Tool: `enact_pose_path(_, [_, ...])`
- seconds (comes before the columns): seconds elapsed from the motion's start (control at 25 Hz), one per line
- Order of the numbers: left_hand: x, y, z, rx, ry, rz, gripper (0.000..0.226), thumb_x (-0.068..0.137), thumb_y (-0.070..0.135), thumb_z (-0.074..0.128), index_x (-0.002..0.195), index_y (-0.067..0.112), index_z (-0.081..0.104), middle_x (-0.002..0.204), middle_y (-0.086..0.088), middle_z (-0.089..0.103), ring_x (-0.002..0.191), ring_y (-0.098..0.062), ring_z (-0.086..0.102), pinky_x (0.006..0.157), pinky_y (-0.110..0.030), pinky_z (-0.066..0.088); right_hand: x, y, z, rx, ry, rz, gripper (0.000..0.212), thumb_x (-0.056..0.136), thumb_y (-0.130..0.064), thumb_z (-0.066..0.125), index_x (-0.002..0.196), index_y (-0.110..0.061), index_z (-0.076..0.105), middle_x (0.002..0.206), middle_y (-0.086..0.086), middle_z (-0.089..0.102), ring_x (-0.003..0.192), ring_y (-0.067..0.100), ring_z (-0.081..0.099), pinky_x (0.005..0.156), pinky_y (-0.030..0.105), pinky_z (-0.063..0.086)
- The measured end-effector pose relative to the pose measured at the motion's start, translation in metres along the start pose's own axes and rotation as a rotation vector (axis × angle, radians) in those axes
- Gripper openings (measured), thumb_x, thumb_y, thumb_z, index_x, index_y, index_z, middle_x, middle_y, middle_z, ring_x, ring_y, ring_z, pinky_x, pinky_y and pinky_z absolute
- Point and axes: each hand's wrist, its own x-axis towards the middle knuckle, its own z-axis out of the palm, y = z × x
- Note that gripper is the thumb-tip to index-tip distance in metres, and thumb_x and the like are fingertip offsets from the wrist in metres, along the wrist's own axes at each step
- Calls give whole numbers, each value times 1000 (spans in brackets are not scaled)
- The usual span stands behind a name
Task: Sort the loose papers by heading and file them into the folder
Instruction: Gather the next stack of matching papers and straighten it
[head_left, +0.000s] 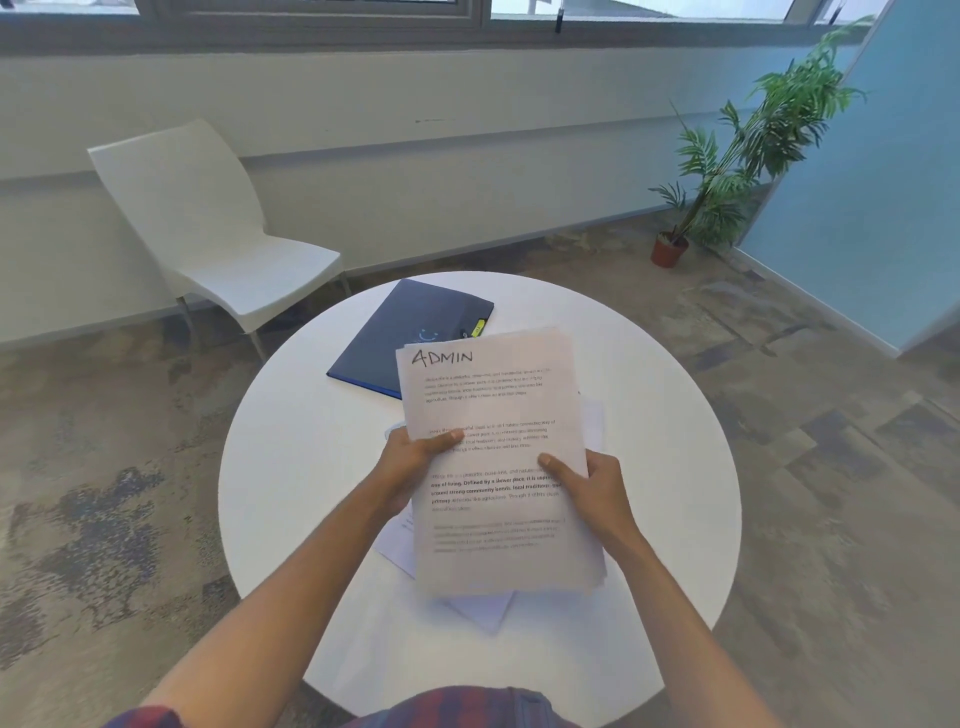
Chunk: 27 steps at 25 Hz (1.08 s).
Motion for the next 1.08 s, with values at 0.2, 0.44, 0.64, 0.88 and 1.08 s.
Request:
enact_pose_path(0.2, [-10,27,-6,14,-225,-148,33,94,9,60,127,8,60,119,-14,71,99,-29,72,77,-40,61,-4,-3,-2,97,-29,100,22,88,-17,74,108,-7,74,97,7,79,82,22,77,61,25,58])
enact_pose_path(0.44, [-20,63,-1,-455,-219,0,62,101,57,27,107,22,78,121,-9,70,105,-30,70,79,-44,60,-15,-15,8,247,-113,182,26,89,-18,72,112,-6,72,104,11,78,94,31,75,82,42,61])
enact_pose_path(0.64, [-19,72,-2,-577,-174,61,51,102,51,31,117,21,71,100,-6,75,85,-28,74,59,-36,61,-20,-25,13,248,-201,189,22,91,-19,69,109,-8,73,103,10,78,91,26,76,73,34,61])
enact_pose_path(0.88, [-4,70,-6,-610,-145,98,43,104,45,35,139,30,53,137,-14,60,122,-36,57,88,-49,54,-21,-27,8,183,-227,175,29,88,-24,72,112,-8,73,106,10,77,97,29,75,86,42,60])
enact_pose_path(1.08, [0,67,-7,-650,-165,63,28,103,40,40,119,25,57,135,-17,61,122,-39,58,86,-49,55,-24,-29,7,191,-243,182,30,91,-27,70,114,-9,72,107,11,77,98,31,74,86,45,60])
